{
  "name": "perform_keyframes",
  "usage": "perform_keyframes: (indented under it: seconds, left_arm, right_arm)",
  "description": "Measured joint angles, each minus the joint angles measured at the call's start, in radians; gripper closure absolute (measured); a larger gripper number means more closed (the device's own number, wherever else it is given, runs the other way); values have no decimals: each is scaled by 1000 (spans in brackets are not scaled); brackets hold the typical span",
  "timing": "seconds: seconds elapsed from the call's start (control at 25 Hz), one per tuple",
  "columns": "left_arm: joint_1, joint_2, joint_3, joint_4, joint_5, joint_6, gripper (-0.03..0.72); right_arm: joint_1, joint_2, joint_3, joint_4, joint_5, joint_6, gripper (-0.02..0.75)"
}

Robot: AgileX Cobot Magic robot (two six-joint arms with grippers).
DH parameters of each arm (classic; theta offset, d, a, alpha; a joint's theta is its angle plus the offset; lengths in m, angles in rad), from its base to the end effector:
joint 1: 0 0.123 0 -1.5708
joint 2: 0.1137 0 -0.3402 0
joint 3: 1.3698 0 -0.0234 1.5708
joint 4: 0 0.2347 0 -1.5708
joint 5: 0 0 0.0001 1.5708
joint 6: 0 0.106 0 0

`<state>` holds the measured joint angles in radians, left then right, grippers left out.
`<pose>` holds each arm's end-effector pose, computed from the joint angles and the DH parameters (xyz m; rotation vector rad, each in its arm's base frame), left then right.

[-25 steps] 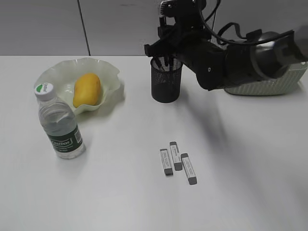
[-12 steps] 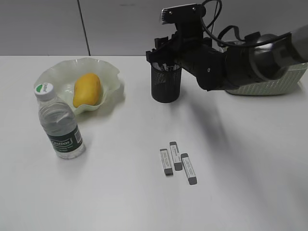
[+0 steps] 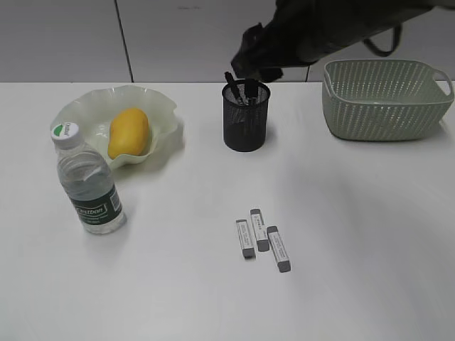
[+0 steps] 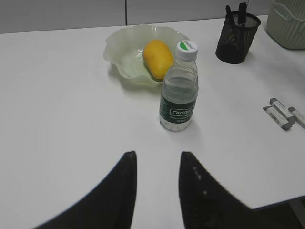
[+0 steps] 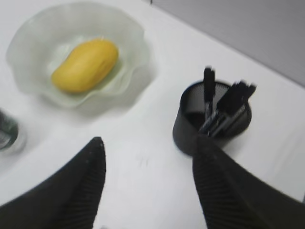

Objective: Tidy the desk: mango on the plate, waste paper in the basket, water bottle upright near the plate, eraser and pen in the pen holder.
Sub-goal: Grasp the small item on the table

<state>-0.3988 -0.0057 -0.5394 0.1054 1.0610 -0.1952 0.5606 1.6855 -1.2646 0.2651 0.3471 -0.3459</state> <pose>-0.0577 0.0349 0.2735 0.1960 1.9947 -0.2569 0.3246 0.2149 0.3340 -0.7749 2.1236 0.3500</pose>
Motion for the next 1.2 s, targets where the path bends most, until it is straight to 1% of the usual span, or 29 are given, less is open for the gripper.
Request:
perform_keyframes:
  seconds: [0.08, 0.12, 0.24, 0.32, 0.36, 0.48, 0.64, 0.76, 0.92, 1.08, 1.2]
  left_arm:
    - [0, 0, 0, 0, 0, 0, 459]
    - [0, 0, 0, 0, 0, 0, 459]
    - [0, 0, 0, 0, 0, 0, 459]
    - [0, 0, 0, 0, 0, 0, 459]
    - [0, 0, 0, 0, 0, 0, 459]
    - [0, 0, 0, 0, 0, 0, 459]
    - [0, 0, 0, 0, 0, 0, 459]
    - [0, 0, 0, 0, 0, 0, 459]
    - [0, 0, 0, 0, 0, 0, 461]
    - [0, 0, 0, 0, 0, 0, 461]
    - [0, 0, 0, 0, 0, 0, 461]
  right_arm:
    - [1, -76, 0, -119, 186, 121, 273]
    - [1, -104, 0, -198, 286, 177, 277]
    - [1, -164, 6, -382, 560, 346, 300]
    - [0, -219, 47, -443, 670, 400, 316]
    - [0, -263, 76, -449, 700, 423, 321]
    - [0, -433, 225, -447, 742, 484, 328]
    - [0, -688, 448, -442, 835, 541, 333]
    - [0, -881, 590, -430, 849, 547, 334]
    - [0, -1148, 699, -410, 810, 546, 335]
    - [0, -1370, 729, -404, 729, 529, 335]
    - [0, -1471, 745, -411, 705, 509, 335]
